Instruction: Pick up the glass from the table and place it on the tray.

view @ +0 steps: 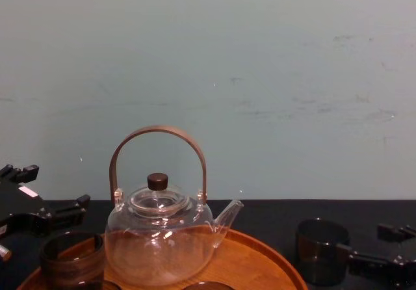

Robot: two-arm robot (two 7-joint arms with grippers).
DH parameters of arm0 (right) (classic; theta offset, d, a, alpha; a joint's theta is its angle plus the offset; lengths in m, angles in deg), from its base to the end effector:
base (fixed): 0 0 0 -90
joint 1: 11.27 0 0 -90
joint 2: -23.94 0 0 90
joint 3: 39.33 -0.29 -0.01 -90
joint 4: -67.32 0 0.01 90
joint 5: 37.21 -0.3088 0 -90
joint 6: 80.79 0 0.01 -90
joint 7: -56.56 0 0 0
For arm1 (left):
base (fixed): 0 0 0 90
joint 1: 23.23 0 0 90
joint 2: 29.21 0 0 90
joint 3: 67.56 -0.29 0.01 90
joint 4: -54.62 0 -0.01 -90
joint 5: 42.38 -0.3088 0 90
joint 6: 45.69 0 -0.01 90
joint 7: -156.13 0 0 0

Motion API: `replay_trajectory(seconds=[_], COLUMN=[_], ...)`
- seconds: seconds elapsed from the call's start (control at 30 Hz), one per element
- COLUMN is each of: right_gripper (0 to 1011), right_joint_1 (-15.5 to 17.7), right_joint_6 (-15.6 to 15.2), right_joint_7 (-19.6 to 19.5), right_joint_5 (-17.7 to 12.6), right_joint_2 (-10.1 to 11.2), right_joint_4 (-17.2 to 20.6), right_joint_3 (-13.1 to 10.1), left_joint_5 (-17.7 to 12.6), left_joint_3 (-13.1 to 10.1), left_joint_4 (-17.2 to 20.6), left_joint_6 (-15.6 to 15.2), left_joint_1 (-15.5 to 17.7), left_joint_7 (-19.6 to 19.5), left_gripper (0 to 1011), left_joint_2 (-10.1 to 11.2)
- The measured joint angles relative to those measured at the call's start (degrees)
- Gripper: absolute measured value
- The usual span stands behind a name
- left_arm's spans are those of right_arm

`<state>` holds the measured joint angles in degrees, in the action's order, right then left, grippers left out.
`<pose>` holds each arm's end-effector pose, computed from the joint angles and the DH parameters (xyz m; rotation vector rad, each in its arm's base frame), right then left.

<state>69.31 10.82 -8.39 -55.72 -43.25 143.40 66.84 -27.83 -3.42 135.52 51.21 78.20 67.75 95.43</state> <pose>0.3628 -0.0645 -0.3259 -0.1793 0.0499 -0.9612 0.3581 0.0827 -0.3023 0.3045 -0.2849 1.2480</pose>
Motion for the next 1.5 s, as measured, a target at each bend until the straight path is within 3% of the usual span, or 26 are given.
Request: replay_trajectory(seconds=[0.53, 1.17, 1.5], right_gripper=[1002, 1002, 1002], right_joint_1=[-8.6, -15.1, -16.6], right_joint_6=[3.0, 5.1, 5.8], right_joint_7=[2.8, 5.7, 6.6], right_joint_5=[0.5, 0.9, 0.6], right_joint_2=[-3.0, -5.7, -6.7], right_joint_4=[-12.2, -21.1, -24.1], right_joint_3=[2.4, 4.3, 4.5], left_joint_5=[0.0, 0.0, 0.0], left_joint_3=[0.0, 0.0, 0.0], left_joint_4=[0.0, 0.0, 0.0], left_joint_6=[0.0, 0.0, 0.0], left_joint_1=[0.0, 0.0, 0.0], left_joint_7=[0.0, 0.0, 0.0], left_gripper=[1001, 1001, 1001], left_joint_2=[0.0, 0.0, 0.0])
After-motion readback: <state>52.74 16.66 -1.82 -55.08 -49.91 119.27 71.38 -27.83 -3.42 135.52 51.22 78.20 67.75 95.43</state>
